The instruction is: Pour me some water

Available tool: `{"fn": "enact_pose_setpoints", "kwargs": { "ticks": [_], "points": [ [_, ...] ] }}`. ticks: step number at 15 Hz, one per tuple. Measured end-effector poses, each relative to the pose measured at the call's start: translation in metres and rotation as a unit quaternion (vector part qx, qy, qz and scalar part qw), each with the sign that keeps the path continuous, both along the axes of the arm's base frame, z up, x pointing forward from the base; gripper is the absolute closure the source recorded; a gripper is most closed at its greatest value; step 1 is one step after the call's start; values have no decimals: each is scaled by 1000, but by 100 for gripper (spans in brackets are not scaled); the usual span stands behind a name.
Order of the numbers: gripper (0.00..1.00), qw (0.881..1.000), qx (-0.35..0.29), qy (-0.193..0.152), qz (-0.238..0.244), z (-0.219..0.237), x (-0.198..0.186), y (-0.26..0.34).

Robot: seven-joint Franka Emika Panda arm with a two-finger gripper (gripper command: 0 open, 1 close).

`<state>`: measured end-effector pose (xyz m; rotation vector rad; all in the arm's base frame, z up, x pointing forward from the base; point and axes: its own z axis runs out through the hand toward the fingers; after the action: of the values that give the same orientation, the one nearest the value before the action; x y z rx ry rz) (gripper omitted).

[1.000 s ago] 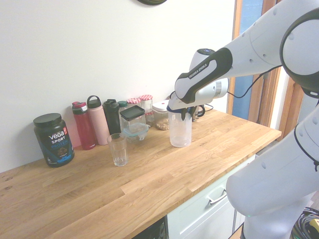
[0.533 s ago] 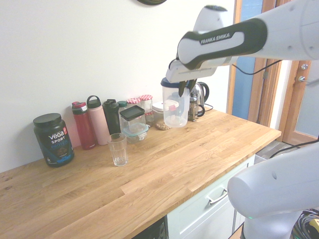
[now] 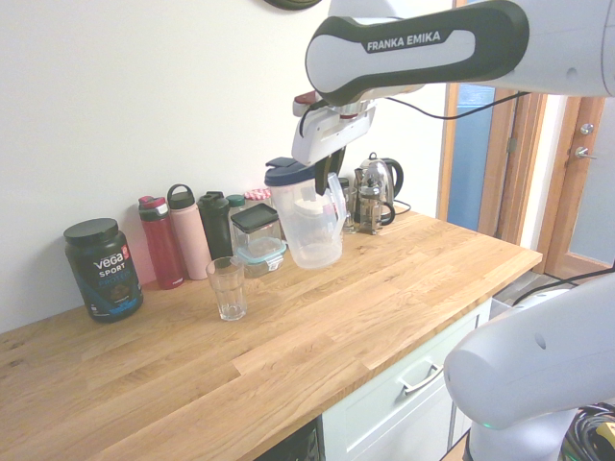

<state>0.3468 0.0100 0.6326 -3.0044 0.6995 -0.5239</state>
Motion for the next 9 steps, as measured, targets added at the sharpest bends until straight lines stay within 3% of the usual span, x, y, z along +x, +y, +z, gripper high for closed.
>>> {"fn": "enact_pose_setpoints", "kwargs": {
  "ticks": [3, 5, 9],
  "points": [
    [100, 996, -38, 41, 68, 12, 16, 32],
    [100, 989, -73, 72, 106, -5, 50, 55],
    [100, 962, -154, 151, 167, -55, 120, 68]
  ]
}}
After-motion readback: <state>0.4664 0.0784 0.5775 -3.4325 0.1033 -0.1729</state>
